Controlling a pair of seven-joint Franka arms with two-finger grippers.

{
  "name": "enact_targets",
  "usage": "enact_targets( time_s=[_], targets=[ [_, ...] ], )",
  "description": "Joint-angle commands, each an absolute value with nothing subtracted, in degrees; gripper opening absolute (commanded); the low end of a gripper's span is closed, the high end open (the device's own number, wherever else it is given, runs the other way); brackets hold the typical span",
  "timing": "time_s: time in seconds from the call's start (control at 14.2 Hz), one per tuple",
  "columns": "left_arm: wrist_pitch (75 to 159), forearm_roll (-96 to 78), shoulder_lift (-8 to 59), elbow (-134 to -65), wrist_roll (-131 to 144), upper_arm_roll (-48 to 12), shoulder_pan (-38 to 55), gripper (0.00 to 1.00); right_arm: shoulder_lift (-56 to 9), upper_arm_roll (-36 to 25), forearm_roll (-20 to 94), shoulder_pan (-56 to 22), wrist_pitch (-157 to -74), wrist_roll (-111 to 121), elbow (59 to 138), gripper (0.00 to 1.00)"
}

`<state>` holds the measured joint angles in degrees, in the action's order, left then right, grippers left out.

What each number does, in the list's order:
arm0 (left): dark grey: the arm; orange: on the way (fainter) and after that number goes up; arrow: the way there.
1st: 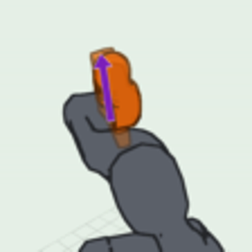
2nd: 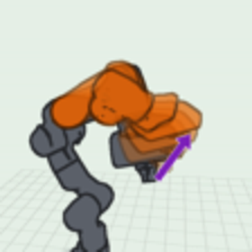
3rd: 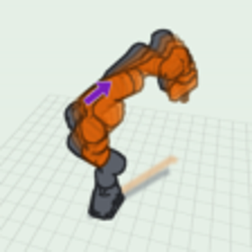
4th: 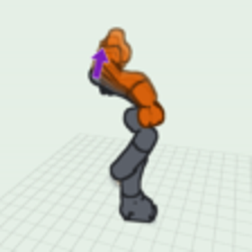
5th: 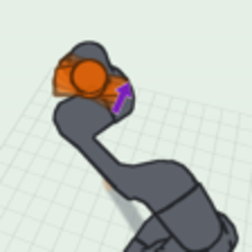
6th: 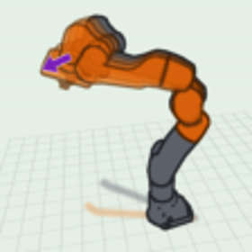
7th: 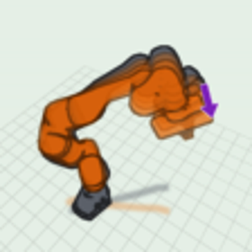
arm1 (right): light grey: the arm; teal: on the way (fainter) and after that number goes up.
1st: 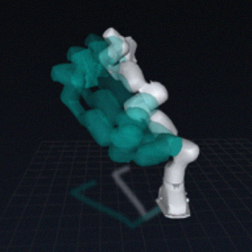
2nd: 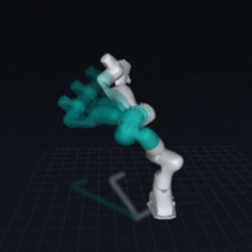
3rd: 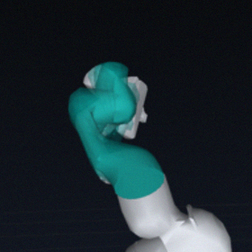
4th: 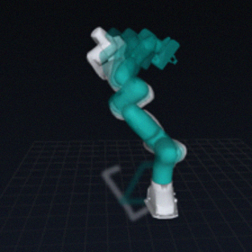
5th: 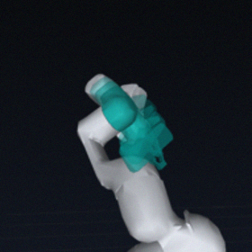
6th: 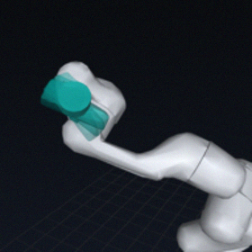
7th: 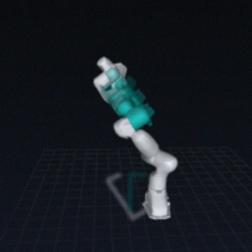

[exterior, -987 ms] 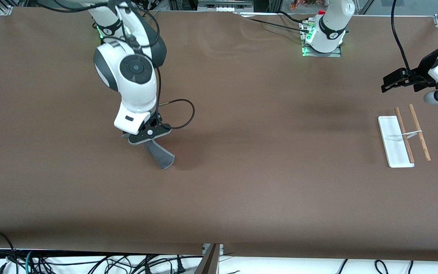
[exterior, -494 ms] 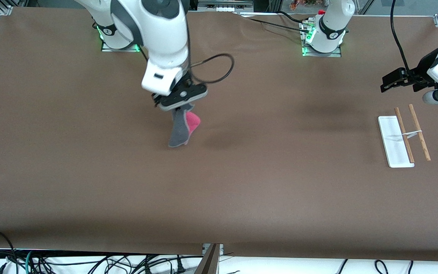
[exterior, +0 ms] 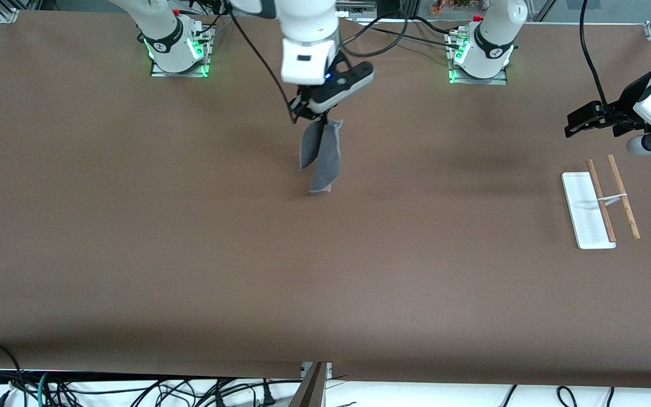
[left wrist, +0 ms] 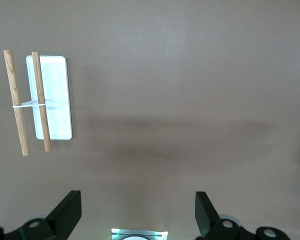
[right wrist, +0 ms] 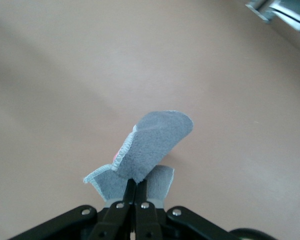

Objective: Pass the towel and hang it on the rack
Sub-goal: 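Lift the grey towel with the right gripper toward the table's middle, then move the left gripper from the rack toward the hanging towel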

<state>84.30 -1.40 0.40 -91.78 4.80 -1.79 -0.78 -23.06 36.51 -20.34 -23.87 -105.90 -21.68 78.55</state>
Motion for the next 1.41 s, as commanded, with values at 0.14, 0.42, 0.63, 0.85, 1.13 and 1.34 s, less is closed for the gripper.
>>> enact_targets(
  time_s=[0.14, 0.42, 0.63, 0.85, 1.13, 1.34],
  targets=[
    [83.5, -0.5, 0.4, -91.1, 4.2, -2.1, -0.6, 1.0, -24.7, 36.6, -20.2, -26.7, -108.3, -21.8, 76.3, 0.0],
    [83.5, -0.5, 0.5, -91.1, 4.0, -2.0, -0.8, 1.0, -24.7, 36.6, -20.2, -27.4, -108.2, -21.6, 73.0, 0.0],
    [83.8, -0.8, 1.1, -91.1, 4.3, -2.1, -0.5, 1.0, -25.0, 36.3, -20.2, -27.0, -109.2, -21.4, 72.1, 0.0],
    [83.8, -1.5, 1.4, -91.0, 4.6, -2.2, 0.0, 1.0, -25.3, 36.3, -20.2, -27.0, -110.2, -21.4, 72.1, 0.0],
    [84.8, -6.8, 5.0, -89.7, 3.6, -2.1, -0.3, 1.0, -25.3, 36.1, -20.2, -26.9, -110.6, -21.3, 72.0, 0.0],
    [91.6, -13.2, 6.9, -92.5, -3.7, -2.0, -1.0, 1.0, -25.3, 35.6, -20.0, -26.8, -110.5, -21.0, 71.5, 0.0]
  ],
)
